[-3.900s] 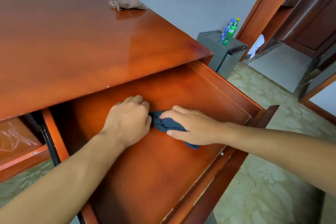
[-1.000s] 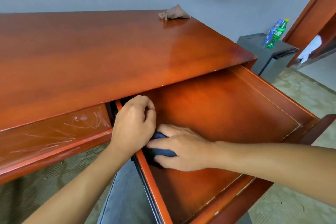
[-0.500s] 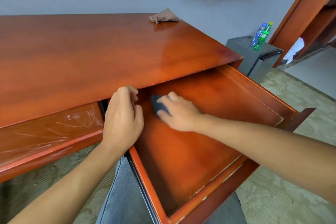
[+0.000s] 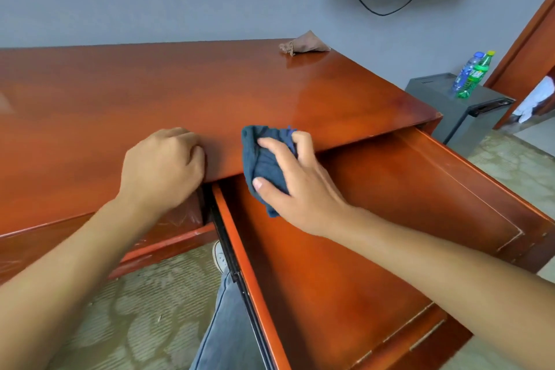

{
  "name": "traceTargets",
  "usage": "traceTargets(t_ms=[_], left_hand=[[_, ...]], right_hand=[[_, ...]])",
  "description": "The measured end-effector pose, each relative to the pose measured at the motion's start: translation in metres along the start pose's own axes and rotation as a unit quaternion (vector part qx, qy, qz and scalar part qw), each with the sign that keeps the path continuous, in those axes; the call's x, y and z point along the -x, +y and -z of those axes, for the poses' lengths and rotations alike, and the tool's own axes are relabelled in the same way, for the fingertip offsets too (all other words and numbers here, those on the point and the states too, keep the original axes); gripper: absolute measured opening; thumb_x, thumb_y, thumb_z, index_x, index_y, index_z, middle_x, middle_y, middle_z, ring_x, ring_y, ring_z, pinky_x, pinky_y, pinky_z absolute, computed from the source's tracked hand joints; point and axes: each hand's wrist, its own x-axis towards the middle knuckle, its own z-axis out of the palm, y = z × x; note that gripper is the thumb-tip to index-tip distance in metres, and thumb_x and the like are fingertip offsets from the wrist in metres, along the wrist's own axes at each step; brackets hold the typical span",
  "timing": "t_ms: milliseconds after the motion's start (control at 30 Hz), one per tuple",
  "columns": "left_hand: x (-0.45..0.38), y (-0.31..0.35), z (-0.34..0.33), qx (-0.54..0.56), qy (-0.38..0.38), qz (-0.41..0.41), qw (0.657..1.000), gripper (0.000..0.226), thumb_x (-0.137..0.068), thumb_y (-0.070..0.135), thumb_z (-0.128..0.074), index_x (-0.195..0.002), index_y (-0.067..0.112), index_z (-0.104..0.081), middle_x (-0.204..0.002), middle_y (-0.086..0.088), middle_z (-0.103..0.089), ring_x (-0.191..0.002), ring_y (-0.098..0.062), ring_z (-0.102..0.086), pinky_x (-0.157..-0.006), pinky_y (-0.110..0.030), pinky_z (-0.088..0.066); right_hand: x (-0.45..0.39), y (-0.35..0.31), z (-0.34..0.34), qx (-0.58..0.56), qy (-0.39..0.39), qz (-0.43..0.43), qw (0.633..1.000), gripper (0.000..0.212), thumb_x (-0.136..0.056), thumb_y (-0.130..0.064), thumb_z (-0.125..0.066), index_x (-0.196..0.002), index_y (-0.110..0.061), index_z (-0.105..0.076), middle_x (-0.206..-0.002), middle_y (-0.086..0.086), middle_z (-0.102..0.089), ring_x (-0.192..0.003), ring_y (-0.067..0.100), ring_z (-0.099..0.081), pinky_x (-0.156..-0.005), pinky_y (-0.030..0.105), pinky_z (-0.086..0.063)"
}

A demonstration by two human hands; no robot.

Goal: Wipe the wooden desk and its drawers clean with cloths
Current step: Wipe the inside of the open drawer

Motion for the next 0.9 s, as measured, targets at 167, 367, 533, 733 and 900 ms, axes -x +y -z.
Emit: traceTargets(t_ms=[167, 367, 533, 733, 900], left_hand=[[-0.028, 0.014, -0.011, 0.012, -0.009, -0.027, 1.0, 0.042, -0.088, 0.035, -0.028, -0.081, 0.013, -0.064, -0.089, -0.003, -0.064, -0.082, -0.035, -0.061, -0.062, -0.04, -0.051], [-0.042, 0.038, -0.033, 0.028, -0.043, -0.039, 0.998, 0.048, -0.086, 0.037, -0.028, -0.104, 0.01, -0.062, -0.102, -0.008, -0.068, -0.089, -0.037, -0.063, -0.072, -0.046, -0.053], [-0.077, 0.079, -0.055, 0.043, -0.147, -0.175, 0.973, 0.066, -0.091, 0.037, -0.017, -0.131, 0.009, -0.062, -0.133, -0.009, -0.065, -0.126, -0.032, -0.059, -0.105, -0.045, -0.047], [-0.1, 0.113, -0.085, -0.014, -0.279, -0.207, 0.937, 0.059, -0.111, 0.046, -0.013, -0.167, 0.03, -0.006, -0.175, 0.007, 0.001, -0.16, -0.014, 0.004, -0.13, -0.037, 0.004], [-0.098, 0.11, -0.09, -0.018, -0.28, -0.197, 0.939, 0.061, -0.108, 0.049, -0.007, -0.166, 0.033, 0.002, -0.173, 0.012, 0.009, -0.158, -0.008, 0.013, -0.129, -0.034, 0.009]], right_hand=[[-0.05, -0.011, -0.036, 0.266, 0.015, 0.125, 0.956, 0.089, -0.08, -0.041, -0.082, -0.154, -0.014, -0.039, -0.12, 0.012, -0.047, -0.097, 0.031, -0.055, -0.059, 0.041, -0.055], [-0.05, 0.041, -0.021, 0.404, 0.068, 0.197, 0.891, 0.076, -0.079, -0.046, -0.077, -0.142, -0.011, -0.054, -0.112, 0.009, -0.056, -0.086, 0.023, -0.056, -0.045, 0.032, -0.043], [-0.046, 0.108, 0.022, 0.456, 0.053, 0.156, 0.875, 0.085, -0.073, -0.051, -0.083, -0.142, -0.011, -0.055, -0.115, 0.009, -0.059, -0.091, 0.022, -0.058, -0.051, 0.028, -0.046], [-0.043, 0.203, 0.087, 0.477, 0.01, 0.047, 0.878, 0.081, -0.077, -0.045, -0.083, -0.141, -0.006, -0.053, -0.112, 0.014, -0.059, -0.093, 0.03, -0.058, -0.063, 0.039, -0.052], [-0.048, 0.264, 0.135, 0.491, -0.033, -0.064, 0.868, 0.074, -0.085, -0.044, -0.077, -0.141, -0.004, -0.048, -0.114, 0.018, -0.06, -0.101, 0.039, -0.059, -0.082, 0.05, -0.052]])
